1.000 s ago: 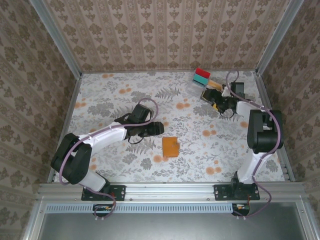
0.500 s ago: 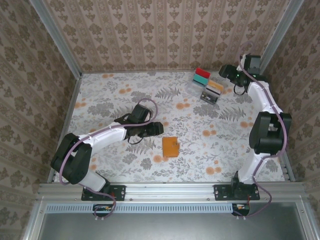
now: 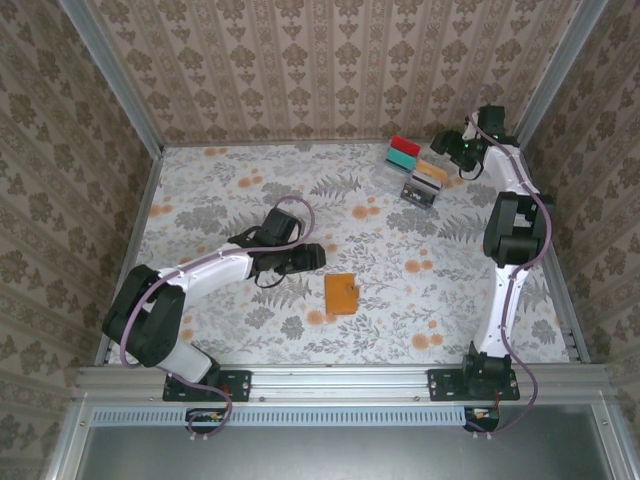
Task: Put the credit cards into the card holder
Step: Move the storage box to the center of the table.
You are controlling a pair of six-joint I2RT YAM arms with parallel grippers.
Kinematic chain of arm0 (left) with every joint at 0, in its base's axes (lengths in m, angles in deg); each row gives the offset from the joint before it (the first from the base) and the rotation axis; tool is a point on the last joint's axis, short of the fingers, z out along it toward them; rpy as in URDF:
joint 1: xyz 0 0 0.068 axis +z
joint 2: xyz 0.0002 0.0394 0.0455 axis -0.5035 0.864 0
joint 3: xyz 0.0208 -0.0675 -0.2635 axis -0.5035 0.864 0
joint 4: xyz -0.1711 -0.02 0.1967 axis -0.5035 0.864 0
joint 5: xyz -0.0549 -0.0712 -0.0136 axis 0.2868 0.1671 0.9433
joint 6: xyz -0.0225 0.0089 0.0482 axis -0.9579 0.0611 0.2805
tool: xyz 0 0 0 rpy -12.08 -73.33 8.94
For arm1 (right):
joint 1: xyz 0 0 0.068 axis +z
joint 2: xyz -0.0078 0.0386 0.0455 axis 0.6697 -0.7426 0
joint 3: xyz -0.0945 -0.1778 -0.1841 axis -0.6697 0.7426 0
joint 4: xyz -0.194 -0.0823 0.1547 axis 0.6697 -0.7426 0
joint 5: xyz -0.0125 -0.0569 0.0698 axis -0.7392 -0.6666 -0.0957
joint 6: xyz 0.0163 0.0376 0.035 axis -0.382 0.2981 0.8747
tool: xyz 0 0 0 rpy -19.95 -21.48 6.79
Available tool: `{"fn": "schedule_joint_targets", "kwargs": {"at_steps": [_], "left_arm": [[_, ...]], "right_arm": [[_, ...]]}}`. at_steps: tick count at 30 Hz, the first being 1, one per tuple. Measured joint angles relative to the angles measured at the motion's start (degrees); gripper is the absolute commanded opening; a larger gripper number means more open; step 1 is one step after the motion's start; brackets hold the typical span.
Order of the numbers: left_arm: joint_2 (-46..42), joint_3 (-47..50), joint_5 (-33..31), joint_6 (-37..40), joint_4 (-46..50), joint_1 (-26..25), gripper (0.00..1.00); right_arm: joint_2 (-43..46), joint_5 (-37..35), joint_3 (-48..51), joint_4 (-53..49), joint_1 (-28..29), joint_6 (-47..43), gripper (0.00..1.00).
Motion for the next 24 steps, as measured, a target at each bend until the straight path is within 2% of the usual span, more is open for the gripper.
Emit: {"fn": "schedule_joint_targets", "kwargs": {"at_steps": [7, 12, 24], "left_arm": [[0.0, 0.0, 0.0, 0.0, 0.1, 0.0, 0.69], [0.0, 0.0, 0.0, 0.0, 0.2, 0.0, 0.69], [0.0, 0.0, 0.9, 0.0, 0.2, 0.0, 0.69]], "right_arm": [[-1.0, 4.5, -0.7, -2.5, 0.0, -0.5, 0.72], [-0.8, 6.9, 0.2, -3.3, -0.2, -1.8, 0.63], [7.8, 12.2, 14.7, -2.3, -0.2, -3.4, 0.49]]}}
